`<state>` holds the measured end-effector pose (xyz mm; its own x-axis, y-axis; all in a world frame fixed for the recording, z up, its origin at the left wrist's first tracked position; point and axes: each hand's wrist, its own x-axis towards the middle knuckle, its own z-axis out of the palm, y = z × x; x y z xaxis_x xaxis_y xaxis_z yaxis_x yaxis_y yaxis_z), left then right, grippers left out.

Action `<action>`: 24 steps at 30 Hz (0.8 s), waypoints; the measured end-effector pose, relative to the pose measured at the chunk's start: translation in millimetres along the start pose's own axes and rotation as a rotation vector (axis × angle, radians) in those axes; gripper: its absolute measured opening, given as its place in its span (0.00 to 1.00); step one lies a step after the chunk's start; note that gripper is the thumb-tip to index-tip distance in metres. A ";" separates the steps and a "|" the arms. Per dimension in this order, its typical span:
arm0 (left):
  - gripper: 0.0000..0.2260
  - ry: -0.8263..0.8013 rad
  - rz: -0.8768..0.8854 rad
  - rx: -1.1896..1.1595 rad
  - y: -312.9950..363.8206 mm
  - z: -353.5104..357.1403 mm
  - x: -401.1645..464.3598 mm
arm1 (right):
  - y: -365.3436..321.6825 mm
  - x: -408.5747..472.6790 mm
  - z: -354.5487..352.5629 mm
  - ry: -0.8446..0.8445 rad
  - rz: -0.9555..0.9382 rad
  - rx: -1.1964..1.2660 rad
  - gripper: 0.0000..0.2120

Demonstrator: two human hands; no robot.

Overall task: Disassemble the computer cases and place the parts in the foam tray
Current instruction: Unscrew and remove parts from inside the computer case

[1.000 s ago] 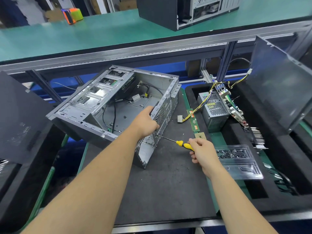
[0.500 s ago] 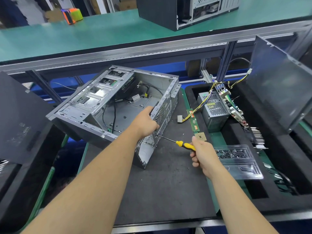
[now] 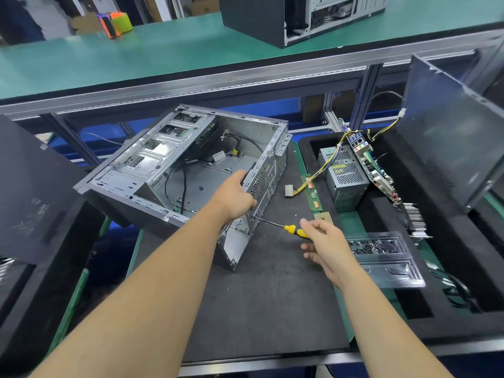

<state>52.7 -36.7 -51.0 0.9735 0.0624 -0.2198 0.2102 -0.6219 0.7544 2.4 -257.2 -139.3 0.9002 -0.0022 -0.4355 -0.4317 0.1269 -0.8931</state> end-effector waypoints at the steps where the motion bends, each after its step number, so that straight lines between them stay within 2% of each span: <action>1: 0.25 -0.001 -0.001 0.001 0.3 0.0 -0.1 | 0.7 0.3 -0.3 0.001 0.030 -0.049 0.12; 3: 0.25 -0.002 -0.002 0.001 -0.1 0.0 -0.1 | 3.9 0.7 -1.9 -0.001 0.037 -0.122 0.15; 9: 0.24 0.000 0.000 0.006 -0.2 -1.1 -0.5 | 9.8 4.7 -8.3 0.039 -0.089 -0.166 0.04; 19: 0.25 0.000 -0.004 0.005 1.7 -0.9 -3.6 | 19.6 9.0 -10.1 0.170 -0.117 -0.201 0.06; 24: 0.24 0.008 -0.011 0.024 6.2 -1.7 -7.8 | 22.2 10.2 -9.8 0.177 -0.111 -0.221 0.06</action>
<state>46.6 -39.7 -43.6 0.9719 0.0754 -0.2232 0.2189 -0.6396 0.7369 1.4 -264.1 -164.7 0.9269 -0.1793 -0.3297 -0.3510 -0.1030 -0.9307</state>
